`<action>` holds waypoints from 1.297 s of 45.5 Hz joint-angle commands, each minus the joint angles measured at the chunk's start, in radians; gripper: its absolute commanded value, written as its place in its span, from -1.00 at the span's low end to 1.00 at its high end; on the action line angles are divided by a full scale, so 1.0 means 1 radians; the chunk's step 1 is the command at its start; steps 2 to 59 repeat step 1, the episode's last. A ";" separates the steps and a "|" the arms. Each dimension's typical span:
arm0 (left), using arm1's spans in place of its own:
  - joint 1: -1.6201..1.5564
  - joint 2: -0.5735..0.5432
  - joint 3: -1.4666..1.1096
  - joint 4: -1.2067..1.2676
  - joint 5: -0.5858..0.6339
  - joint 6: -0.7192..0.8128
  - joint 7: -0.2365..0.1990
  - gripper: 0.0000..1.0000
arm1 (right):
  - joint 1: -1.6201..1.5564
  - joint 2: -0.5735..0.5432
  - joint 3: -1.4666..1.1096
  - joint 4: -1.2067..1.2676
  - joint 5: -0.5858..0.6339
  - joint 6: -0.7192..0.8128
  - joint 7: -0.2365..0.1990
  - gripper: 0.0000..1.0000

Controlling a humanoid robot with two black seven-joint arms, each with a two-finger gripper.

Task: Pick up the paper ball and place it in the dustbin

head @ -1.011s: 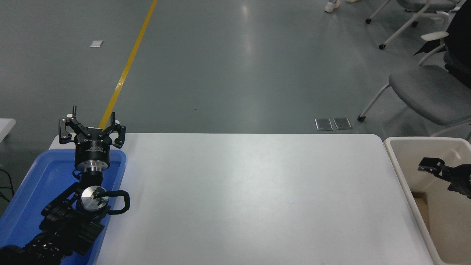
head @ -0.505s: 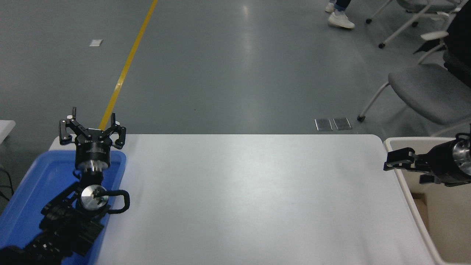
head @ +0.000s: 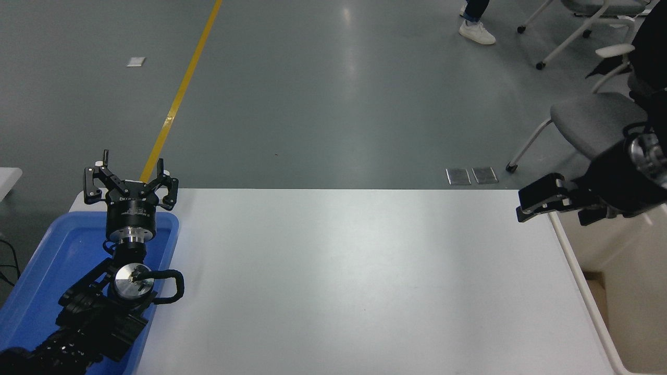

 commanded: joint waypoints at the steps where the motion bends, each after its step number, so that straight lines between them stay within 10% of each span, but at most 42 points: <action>1: 0.001 0.000 0.000 0.000 0.000 0.000 0.000 0.98 | 0.058 0.047 0.034 0.011 0.019 0.080 -0.002 1.00; 59: 0.001 0.000 0.000 0.000 0.000 0.000 0.000 0.98 | 0.058 0.047 0.034 0.011 0.019 0.080 -0.002 1.00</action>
